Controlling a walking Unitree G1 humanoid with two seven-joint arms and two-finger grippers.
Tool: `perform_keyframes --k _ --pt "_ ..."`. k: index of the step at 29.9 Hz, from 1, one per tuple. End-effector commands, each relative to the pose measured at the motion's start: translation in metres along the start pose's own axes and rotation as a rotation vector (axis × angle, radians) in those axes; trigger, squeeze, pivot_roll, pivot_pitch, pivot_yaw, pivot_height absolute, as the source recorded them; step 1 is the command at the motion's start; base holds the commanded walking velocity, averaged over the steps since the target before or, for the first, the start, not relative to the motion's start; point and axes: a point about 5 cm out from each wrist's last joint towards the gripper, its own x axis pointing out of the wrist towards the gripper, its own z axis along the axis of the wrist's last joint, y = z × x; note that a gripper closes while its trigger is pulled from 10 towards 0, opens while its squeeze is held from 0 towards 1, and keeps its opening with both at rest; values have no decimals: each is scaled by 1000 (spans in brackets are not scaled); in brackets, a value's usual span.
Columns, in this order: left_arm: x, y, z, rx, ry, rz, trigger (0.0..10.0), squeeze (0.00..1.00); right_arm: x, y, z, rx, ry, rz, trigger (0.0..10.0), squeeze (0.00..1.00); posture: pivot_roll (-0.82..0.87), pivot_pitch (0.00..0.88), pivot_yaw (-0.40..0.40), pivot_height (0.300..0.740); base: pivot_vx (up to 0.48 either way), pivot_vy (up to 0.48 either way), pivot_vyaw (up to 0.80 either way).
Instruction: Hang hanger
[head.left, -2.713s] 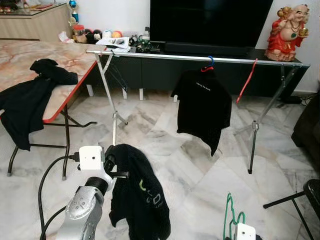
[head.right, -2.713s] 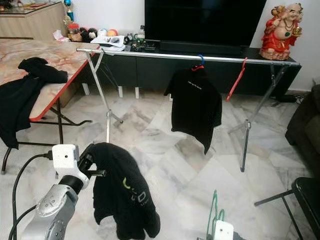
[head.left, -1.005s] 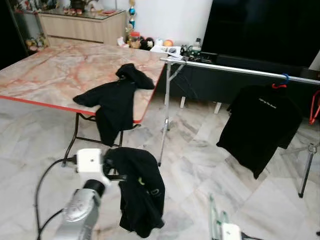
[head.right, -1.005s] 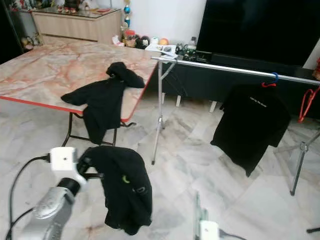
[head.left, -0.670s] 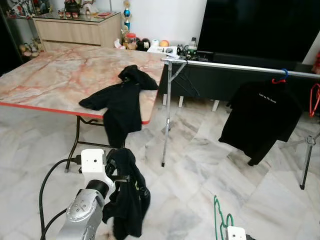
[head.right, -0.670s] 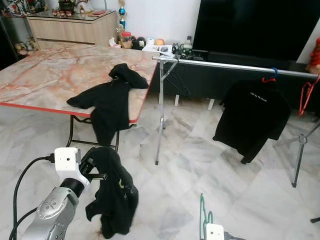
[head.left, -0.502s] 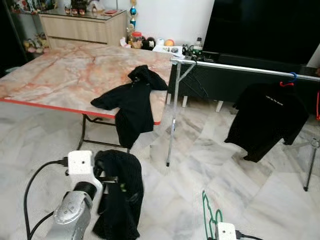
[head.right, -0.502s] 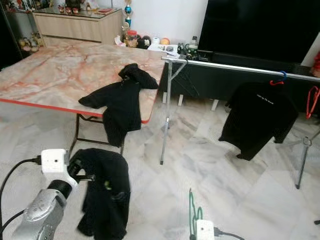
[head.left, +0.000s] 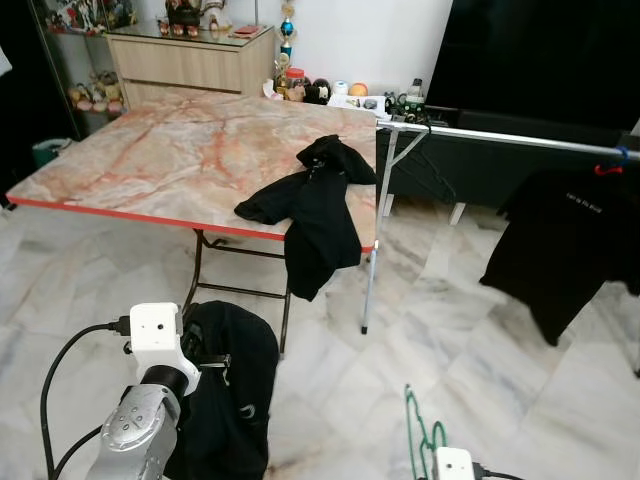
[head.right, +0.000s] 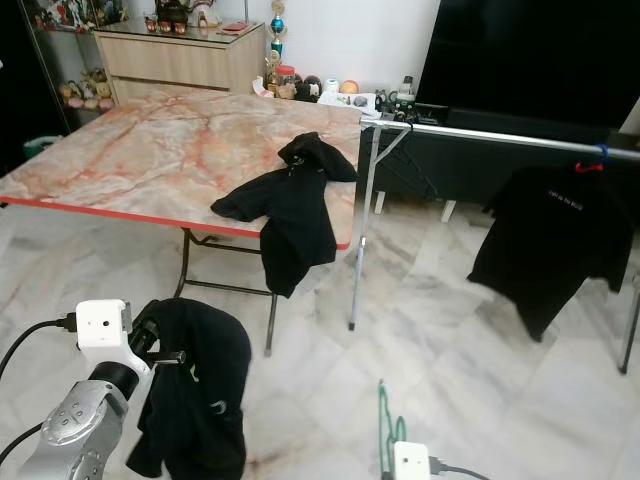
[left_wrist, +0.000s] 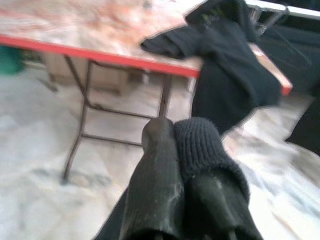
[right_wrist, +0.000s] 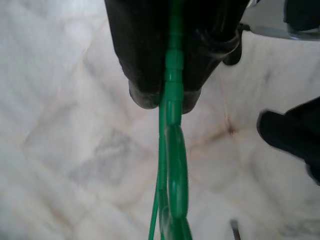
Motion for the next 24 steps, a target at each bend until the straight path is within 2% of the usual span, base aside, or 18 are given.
perform_keyframes --k 1,3,12,24 --pt "3 -3 9 16 -45 -18 10000 0 0 2 -2 8 11 3 10000 0 162 0 -43 740 0 480 0" --pt "3 -3 9 17 -48 -19 10000 0 0 1 -2 9 12 1 10000 0 162 0 -42 740 0 386 0" --pt "2 -2 13 28 -81 -38 10000 0 0 3 -3 11 16 3 10000 0 162 0 -30 740 0 0 0" --pt "1 -7 10 36 -56 -78 10000 0 0 5 -5 24 16 0 10000 0 167 0 -27 740 0 0 0"
